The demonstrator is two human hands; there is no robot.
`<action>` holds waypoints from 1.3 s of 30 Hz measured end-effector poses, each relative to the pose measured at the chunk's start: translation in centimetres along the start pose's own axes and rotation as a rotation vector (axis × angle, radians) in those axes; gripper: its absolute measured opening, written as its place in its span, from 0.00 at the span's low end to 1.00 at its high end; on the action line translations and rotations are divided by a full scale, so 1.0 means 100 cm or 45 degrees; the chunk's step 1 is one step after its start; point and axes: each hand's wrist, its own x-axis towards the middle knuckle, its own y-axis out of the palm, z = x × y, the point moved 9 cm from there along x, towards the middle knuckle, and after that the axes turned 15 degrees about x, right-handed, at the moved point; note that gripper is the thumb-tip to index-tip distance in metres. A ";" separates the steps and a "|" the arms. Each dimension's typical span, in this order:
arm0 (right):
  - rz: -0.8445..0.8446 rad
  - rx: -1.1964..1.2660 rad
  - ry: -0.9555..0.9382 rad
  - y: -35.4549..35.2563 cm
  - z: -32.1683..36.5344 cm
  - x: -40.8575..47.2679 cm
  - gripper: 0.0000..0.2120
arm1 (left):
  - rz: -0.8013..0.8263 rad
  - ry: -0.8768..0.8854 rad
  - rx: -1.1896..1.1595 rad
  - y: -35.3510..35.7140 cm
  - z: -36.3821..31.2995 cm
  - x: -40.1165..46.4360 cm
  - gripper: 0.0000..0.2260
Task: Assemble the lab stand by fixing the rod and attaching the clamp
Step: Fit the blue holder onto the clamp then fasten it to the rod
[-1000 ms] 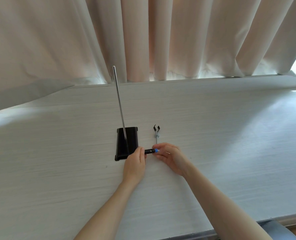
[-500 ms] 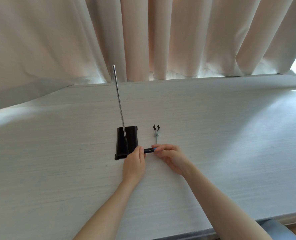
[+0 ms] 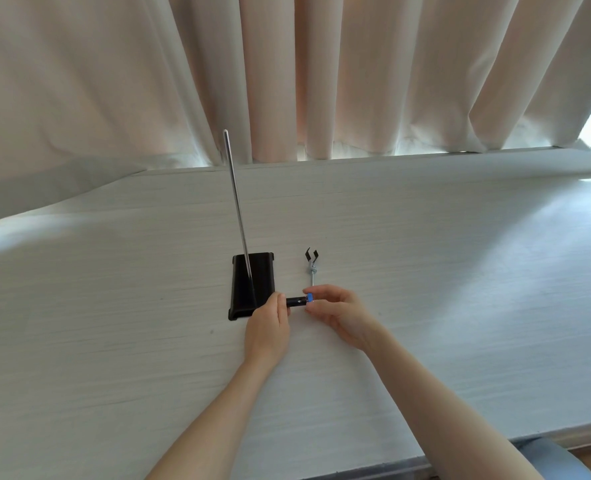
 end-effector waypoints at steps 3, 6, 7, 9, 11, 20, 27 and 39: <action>0.007 0.005 -0.006 0.000 0.000 0.000 0.18 | 0.008 0.007 0.011 0.000 0.000 0.000 0.17; -0.004 0.110 -0.006 -0.003 0.001 -0.001 0.14 | 0.006 -0.011 -0.004 0.000 0.002 0.000 0.16; -0.002 0.142 -0.002 -0.003 0.002 0.000 0.12 | 0.004 -0.013 -0.009 0.000 0.002 0.000 0.16; -0.001 0.173 0.016 -0.003 0.001 0.001 0.09 | 0.000 -0.009 -0.015 0.000 0.001 -0.001 0.15; -0.013 0.117 0.034 -0.002 -0.002 0.002 0.08 | -0.013 0.003 0.000 -0.001 0.000 -0.002 0.15; 0.002 -0.004 -0.015 0.000 0.000 -0.001 0.14 | -0.016 0.055 0.059 -0.003 -0.005 -0.003 0.14; -0.022 0.135 0.015 0.001 0.003 -0.003 0.06 | -0.017 0.021 0.044 -0.002 -0.002 -0.004 0.14; -0.018 -0.022 -0.049 0.004 0.004 -0.005 0.10 | -0.054 0.012 0.029 -0.004 -0.001 -0.004 0.14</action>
